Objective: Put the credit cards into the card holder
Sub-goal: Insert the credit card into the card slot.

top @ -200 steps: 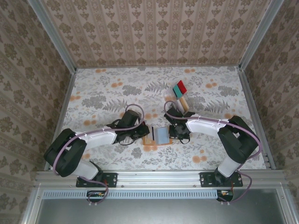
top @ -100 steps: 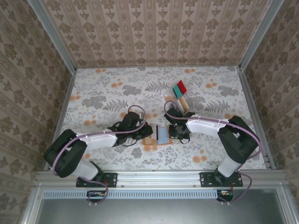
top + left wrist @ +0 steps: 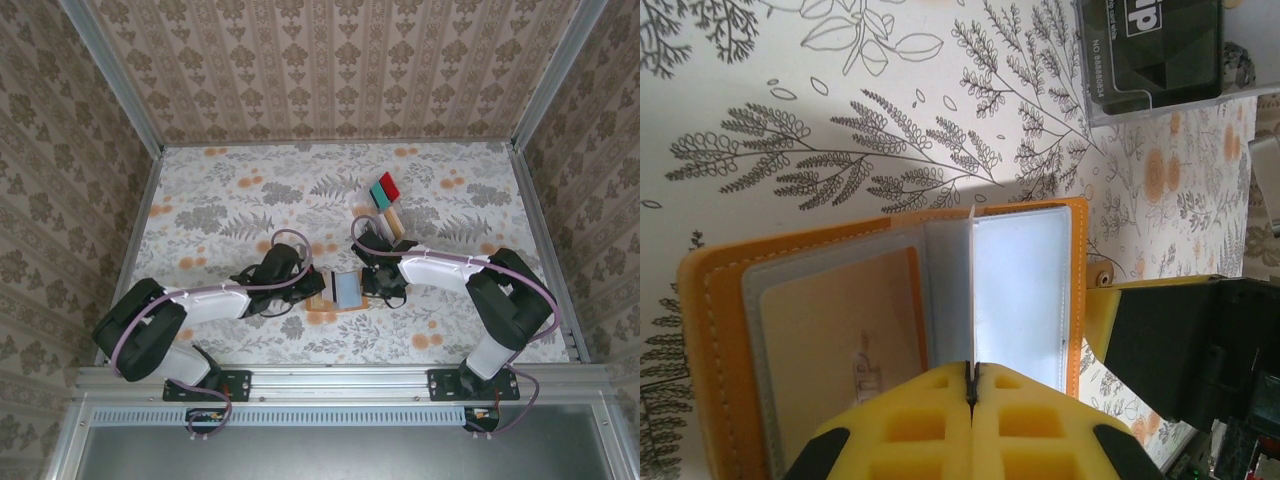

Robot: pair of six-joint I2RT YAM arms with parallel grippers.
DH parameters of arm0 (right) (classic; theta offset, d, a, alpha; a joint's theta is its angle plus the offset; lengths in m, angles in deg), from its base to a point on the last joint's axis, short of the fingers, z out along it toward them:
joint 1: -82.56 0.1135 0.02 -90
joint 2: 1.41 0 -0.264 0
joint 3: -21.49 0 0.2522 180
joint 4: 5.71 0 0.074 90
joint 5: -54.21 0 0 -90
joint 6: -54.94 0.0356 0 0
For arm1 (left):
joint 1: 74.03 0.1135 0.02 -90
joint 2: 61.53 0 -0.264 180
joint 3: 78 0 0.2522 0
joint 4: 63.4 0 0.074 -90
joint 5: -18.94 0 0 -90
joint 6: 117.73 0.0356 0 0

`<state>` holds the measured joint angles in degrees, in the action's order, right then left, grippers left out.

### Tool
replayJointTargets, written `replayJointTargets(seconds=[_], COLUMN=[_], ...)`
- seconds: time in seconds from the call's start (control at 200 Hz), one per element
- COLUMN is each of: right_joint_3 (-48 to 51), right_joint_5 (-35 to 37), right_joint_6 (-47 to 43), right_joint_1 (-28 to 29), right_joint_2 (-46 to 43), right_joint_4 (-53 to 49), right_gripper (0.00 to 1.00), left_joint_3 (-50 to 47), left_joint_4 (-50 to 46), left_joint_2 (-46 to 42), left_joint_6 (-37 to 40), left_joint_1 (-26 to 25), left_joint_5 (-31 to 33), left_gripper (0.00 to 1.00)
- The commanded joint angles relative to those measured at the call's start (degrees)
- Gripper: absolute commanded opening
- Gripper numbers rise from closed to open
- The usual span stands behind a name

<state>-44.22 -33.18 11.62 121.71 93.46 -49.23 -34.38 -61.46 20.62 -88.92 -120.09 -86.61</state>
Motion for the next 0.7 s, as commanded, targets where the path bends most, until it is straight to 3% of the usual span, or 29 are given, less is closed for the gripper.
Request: replayJointTargets(seconds=[0.0,0.695], right_joint_3=[2.1,2.4], right_joint_5=[-1.3,-1.4], right_joint_6=[1.0,1.0], right_joint_1=[-0.2,-0.2], right_joint_2=[1.5,1.2], right_joint_4=[1.4,1.3], right_gripper=[0.13,0.13], left_joint_3=[-0.2,-3.8], left_joint_4=[1.7,-2.2], left_joint_2=[1.6,-1.0], left_joint_6=[-1.3,-2.6], left_joint_1=[-0.6,-2.0], left_joint_5=[0.0,3.3], left_gripper=[0.0,0.0])
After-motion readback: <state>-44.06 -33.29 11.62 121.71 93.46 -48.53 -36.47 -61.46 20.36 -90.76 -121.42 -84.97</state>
